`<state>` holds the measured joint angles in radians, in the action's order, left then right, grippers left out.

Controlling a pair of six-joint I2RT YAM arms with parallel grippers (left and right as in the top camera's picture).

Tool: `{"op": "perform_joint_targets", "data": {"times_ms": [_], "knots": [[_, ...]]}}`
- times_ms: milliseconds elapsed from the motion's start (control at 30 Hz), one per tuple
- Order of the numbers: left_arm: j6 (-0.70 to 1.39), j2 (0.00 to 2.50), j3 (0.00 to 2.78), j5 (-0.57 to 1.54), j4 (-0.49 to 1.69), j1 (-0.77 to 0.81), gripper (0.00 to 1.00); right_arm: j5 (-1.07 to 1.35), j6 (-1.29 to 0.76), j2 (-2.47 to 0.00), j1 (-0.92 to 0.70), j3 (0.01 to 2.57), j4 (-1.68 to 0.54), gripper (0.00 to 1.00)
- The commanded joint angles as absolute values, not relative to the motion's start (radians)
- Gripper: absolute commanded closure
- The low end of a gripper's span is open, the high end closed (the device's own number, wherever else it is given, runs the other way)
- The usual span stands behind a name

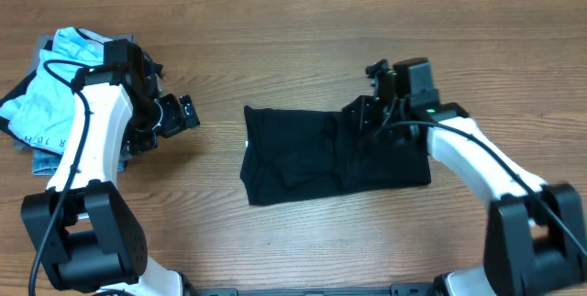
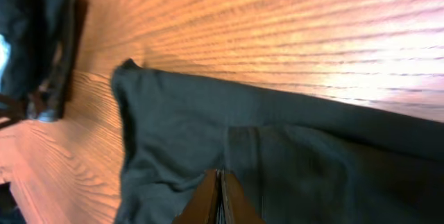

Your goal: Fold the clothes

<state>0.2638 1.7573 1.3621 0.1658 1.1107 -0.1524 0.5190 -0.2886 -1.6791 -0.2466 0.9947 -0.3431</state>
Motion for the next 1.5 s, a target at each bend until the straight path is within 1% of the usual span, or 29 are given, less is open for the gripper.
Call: {"op": "perform_joint_targets", "data": {"times_ms": [0, 200, 300, 400, 533, 700, 833, 933, 1033, 1133, 1267, 1467], "knots": [[0.273, 1.763, 1.357, 0.154, 1.113, -0.157, 0.00, 0.505, -0.305, -1.778, -0.291, 0.987, -0.308, 0.96], [0.273, 1.763, 1.357, 0.154, 1.113, -0.157, 0.00, 0.505, -0.315, -1.962, -0.382, 0.987, -0.193, 0.96], [0.273, 1.763, 1.357, 0.154, 1.113, -0.157, 0.00, 0.512, -0.319, -1.976, -0.386, 0.991, -0.182, 0.96], [0.273, 1.763, 1.357, 0.154, 1.113, -0.157, 0.00, 0.566, -0.319, -1.938, -0.367, 1.025, -0.198, 0.96], [0.273, 1.763, 1.357, 0.154, 1.113, -0.157, 0.00, 0.583, -0.307, -1.827, -0.302, 1.114, -0.329, 0.96], [0.273, 1.763, 1.357, 0.154, 1.113, -0.157, 0.00, 0.501, -0.306, -1.702, -0.184, 1.179, -0.484, 0.96], [0.273, 1.763, 1.357, 0.154, 1.113, -0.157, 0.00, 0.459, -0.262, -1.687, -0.105, 1.177, -0.587, 0.96], [0.273, 1.763, 1.357, 0.153, 1.113, -0.157, 0.00, 0.400, -0.227, -1.711, -0.089, 1.151, -0.644, 0.96], [0.273, 1.763, 1.357, 0.154, 1.113, -0.157, 0.00, 0.319, -0.228, -1.724, -0.090, 1.087, -0.632, 0.96], [0.273, 1.763, 1.357, 0.154, 1.113, -0.157, 0.00, 0.252, -0.228, -1.736, -0.090, 1.002, -0.569, 0.96], [0.273, 1.763, 1.357, 0.154, 1.113, -0.157, 0.00, 0.219, -0.230, -1.758, -0.088, 0.893, -0.429, 0.91], [0.273, 1.763, 1.357, 0.154, 1.113, -0.157, 0.00, 0.254, -0.234, -1.749, -0.088, 0.923, -0.418, 0.91]]}}
